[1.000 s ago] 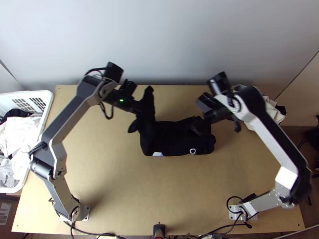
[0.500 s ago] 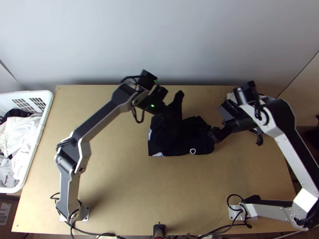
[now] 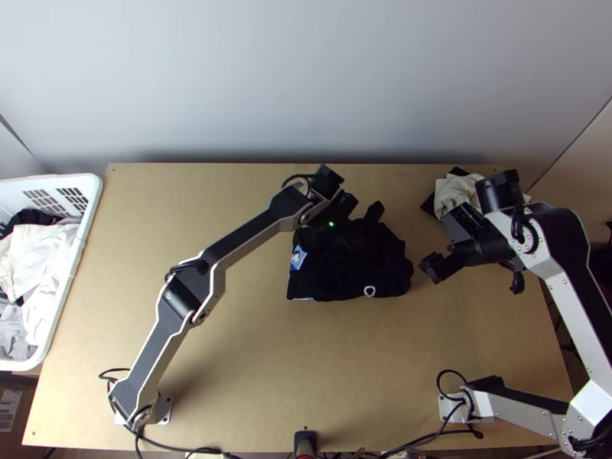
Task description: Fold the t-shirt
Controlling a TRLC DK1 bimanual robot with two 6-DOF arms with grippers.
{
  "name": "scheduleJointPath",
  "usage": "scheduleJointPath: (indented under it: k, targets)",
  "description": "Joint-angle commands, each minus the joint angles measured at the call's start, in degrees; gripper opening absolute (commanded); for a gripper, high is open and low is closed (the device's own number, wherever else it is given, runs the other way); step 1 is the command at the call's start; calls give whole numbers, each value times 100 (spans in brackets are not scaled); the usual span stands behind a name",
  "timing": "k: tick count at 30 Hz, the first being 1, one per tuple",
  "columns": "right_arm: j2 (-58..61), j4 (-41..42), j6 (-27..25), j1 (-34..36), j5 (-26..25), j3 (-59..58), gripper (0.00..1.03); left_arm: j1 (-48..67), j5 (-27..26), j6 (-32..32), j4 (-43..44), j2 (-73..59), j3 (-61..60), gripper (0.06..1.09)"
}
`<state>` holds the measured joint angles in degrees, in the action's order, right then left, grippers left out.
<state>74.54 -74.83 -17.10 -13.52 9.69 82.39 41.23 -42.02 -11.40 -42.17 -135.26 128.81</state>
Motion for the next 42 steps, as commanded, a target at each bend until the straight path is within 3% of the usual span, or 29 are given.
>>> scheduleJointPath:
  k: [1, 2, 3, 8, 12, 18, 22, 25, 30, 35, 39, 42]
  targets:
    - [-36, 74, -162, 157, 68, -223, 99, 78, 1, -47, 86, -501, 162, 89]
    - [-10, 91, -197, 157, 68, -215, 99, 25, 1, -47, -1, -431, 162, 101]
    - [34, 117, -241, 157, 77, -197, 99, -45, -8, -38, -81, -308, 153, 104]
    - [412, 284, -390, 86, 191, 14, 99, -555, -17, 32, -538, 501, 153, 104]
    - [1001, 443, -390, -459, 217, 497, 99, -1100, -17, 261, -1214, 1195, 56, 104]
    - [2302, 759, -417, -1276, 323, 1420, 99, -1662, -17, 1289, -2708, 1705, -621, 104]
    - [2952, 1014, -355, -1496, 604, 1675, 99, -1689, -17, 1412, -2656, 2012, -1315, 104]
    - [3057, 1234, -338, -1531, 665, 1236, 99, -1574, -8, 1404, -2629, 2004, -1412, 104]
    - [2442, 1260, -513, -1012, 683, 40, 99, -1267, 45, 1333, -2533, 1907, -1403, 104]
    - [1590, 1190, -1120, -37, 674, -1217, 99, -1109, 80, 1342, -2489, 1758, -1359, 104]
    - [992, 1040, -1410, 605, 674, -1594, 99, -1109, 80, 1351, -2489, 1617, -1262, 104]
    - [667, 1005, -1401, 701, 674, -1550, 99, -1100, 80, 1368, -2489, 1494, -1192, 104]
